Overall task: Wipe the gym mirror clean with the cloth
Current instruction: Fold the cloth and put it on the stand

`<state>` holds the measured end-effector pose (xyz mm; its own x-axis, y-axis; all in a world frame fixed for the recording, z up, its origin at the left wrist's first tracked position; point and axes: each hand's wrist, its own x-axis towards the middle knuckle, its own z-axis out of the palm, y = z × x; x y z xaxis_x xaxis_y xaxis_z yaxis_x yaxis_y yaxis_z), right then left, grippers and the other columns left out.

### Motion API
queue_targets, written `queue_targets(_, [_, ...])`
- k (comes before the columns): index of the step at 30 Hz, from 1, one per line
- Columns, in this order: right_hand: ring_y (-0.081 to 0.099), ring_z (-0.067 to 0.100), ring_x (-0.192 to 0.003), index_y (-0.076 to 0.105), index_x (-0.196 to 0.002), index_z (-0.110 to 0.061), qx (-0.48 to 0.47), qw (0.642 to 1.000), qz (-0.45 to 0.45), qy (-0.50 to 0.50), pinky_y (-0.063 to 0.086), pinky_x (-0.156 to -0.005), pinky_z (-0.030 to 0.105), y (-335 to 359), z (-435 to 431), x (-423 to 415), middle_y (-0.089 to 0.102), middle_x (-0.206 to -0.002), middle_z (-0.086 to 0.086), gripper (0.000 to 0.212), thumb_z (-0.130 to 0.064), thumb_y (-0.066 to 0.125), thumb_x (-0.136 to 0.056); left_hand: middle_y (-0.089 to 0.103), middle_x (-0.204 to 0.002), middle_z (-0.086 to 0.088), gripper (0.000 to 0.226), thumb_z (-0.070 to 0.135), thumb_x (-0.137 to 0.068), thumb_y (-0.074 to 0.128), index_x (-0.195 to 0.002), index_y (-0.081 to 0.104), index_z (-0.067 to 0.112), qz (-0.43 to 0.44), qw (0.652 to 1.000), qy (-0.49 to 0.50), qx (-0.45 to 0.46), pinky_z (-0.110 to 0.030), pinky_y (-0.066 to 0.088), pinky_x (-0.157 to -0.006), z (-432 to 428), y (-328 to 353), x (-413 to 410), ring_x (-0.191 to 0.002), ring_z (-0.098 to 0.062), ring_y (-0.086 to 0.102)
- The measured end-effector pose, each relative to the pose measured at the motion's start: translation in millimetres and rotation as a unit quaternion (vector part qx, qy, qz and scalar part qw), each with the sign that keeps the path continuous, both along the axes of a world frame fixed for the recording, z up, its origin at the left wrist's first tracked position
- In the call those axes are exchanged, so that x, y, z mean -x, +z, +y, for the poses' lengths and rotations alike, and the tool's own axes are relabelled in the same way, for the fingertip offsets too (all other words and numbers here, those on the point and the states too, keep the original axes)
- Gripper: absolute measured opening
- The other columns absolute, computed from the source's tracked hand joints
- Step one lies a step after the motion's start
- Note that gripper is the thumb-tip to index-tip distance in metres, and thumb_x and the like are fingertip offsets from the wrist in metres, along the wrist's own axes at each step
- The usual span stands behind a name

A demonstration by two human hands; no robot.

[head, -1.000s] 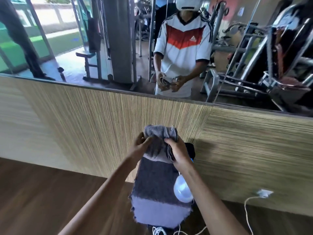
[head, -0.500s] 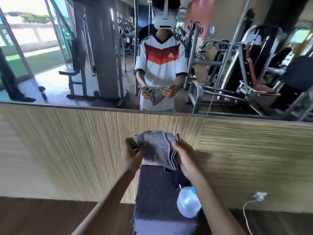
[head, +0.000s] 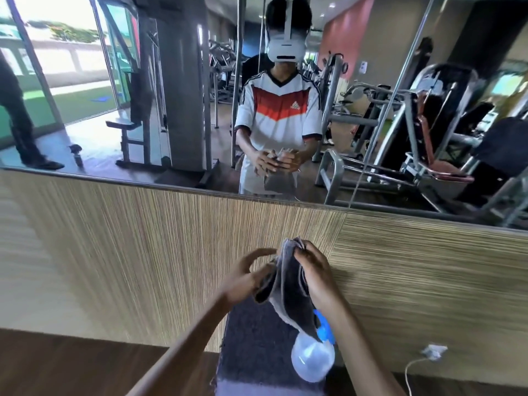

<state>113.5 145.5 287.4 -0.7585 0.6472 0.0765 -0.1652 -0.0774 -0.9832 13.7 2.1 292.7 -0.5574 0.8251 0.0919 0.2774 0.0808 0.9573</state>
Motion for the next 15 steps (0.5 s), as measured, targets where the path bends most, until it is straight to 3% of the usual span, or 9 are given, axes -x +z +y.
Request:
queue_targets(2, [0.063, 0.027, -0.083, 0.073, -0.087, -0.024, -0.018, 0.999, -0.027, -0.008, 0.046, -0.081, 0.041, 2, 2, 0, 0.07, -0.086, 0.009, 0.02, -0.015, 0.059, -0.098, 0.062, -0.124, 0.016, 0.051, 0.054, -0.083, 0.06, -0.126, 0.06, 0.026, 0.013, 0.999, -0.033, 0.004, -0.009, 0.046, -0.082, -2, 0, -5, -0.107, 0.015, 0.058])
queue_targets(5, [0.057, 0.022, -0.071, 0.07, -0.079, -0.02, -0.05, 0.996, -0.059, -0.05, 0.041, -0.07, 0.037, 5, 4, -1, 0.064, -0.071, 0.003, 0.022, -0.022, 0.061, -0.098, 0.064, -0.124, 0.016, 0.07, 0.064, -0.074, 0.068, -0.132, 0.055, 0.028, 0.022, 0.998, -0.055, -0.007, -0.008, 0.046, -0.09, -7, -8, -6, -0.116, 0.007, 0.058])
queue_targets(8, [0.045, 0.016, -0.059, 0.058, -0.067, -0.017, -0.062, 0.992, -0.08, -0.079, 0.031, -0.058, 0.033, 9, 3, 2, 0.05, -0.055, -0.006, 0.03, -0.022, 0.064, -0.095, 0.062, -0.127, 0.011, 0.087, 0.061, -0.065, 0.082, -0.139, 0.046, 0.034, -0.006, 0.998, -0.056, 0.017, -0.025, 0.056, -0.093, -10, -16, 0, -0.116, -0.002, 0.061])
queue_targets(12, [0.043, 0.014, -0.056, 0.053, -0.066, -0.021, -0.064, 0.991, -0.092, -0.069, 0.03, -0.055, 0.031, 16, -2, 4, 0.046, -0.055, -0.004, 0.032, -0.025, 0.066, -0.095, 0.064, -0.117, 0.008, 0.066, 0.023, -0.075, 0.088, -0.129, 0.05, 0.036, 0.039, 0.999, -0.006, 0.024, -0.044, 0.058, -0.092, -6, -33, 5, -0.111, -0.006, 0.063])
queue_targets(15, [0.039, 0.013, -0.052, 0.05, -0.071, -0.014, -0.062, 0.992, -0.09, -0.06, 0.029, -0.05, 0.029, 19, -6, 4, 0.042, -0.055, -0.003, 0.029, -0.021, 0.063, -0.096, 0.065, -0.113, 0.012, 0.057, 0.024, -0.08, 0.084, -0.129, 0.056, 0.022, 0.097, 0.994, 0.047, -0.002, -0.038, 0.055, -0.097, -4, -36, 1, -0.109, -0.004, 0.063])
